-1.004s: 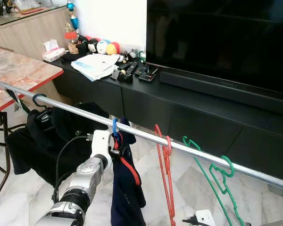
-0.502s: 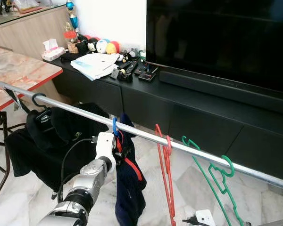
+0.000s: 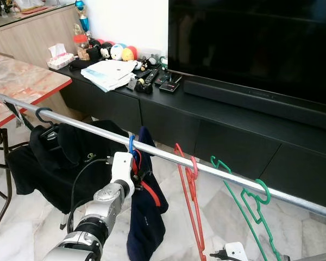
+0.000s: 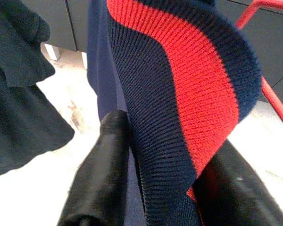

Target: Hang hanger

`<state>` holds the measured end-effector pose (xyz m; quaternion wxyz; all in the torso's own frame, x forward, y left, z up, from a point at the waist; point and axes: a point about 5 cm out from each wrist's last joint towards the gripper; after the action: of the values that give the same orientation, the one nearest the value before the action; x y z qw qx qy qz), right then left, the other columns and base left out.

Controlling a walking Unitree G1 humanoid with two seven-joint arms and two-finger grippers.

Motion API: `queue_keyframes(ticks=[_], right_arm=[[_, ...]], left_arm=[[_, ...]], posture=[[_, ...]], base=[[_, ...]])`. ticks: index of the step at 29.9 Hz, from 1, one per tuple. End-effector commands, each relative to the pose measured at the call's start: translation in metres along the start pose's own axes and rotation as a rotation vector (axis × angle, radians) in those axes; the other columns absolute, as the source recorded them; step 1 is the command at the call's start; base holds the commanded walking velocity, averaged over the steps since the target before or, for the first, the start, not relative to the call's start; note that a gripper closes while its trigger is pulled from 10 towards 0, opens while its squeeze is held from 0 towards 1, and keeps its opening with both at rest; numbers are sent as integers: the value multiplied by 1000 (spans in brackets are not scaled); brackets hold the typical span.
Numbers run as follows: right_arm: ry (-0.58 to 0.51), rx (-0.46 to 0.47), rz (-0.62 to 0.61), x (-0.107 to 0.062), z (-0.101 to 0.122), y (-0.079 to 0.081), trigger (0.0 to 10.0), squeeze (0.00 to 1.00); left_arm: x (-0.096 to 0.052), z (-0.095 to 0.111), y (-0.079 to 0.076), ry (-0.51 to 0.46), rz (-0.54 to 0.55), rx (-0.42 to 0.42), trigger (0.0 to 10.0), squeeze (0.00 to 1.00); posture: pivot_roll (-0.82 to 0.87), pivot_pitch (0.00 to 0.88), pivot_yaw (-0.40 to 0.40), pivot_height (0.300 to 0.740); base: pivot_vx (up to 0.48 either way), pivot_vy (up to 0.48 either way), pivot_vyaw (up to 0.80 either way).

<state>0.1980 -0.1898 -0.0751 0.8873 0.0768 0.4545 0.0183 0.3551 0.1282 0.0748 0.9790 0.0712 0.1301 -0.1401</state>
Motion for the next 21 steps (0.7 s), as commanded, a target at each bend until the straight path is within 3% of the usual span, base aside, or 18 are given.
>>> queue_keyframes(ticks=[1,16,19,21], right_arm=[[20,7,6,0,-6,2,10000,0],[25,6,11,0,-8,3,10000,0],[25,8,11,0,-8,3,10000,0],[26,9,11,0,-9,3,10000,0]], left_arm=[[-1,-2,2,17,10,11,0,0],[-3,-1,3,9,27,114,0,0],[-6,-3,3,0,24,205,0,0],[-9,-5,4,-11,24,207,0,0]], posture=[[-46,80,73,740],[-49,60,80,740],[-52,58,83,740],[-51,58,83,740]], base=[[0,0,0],[0,0,0],[0,0,0],[0,0,0]])
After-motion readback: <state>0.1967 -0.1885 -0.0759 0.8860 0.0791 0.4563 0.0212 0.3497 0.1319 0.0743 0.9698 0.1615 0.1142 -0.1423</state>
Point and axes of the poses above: a point about 5 cm out from each wrist's last joint towards the gripper, its own x axis pointing out of the wrist towards the gripper, its own z axis along the axis of the wrist's last joint, y = z × x, and after that the axes turned 14 degrees about x, right-handed
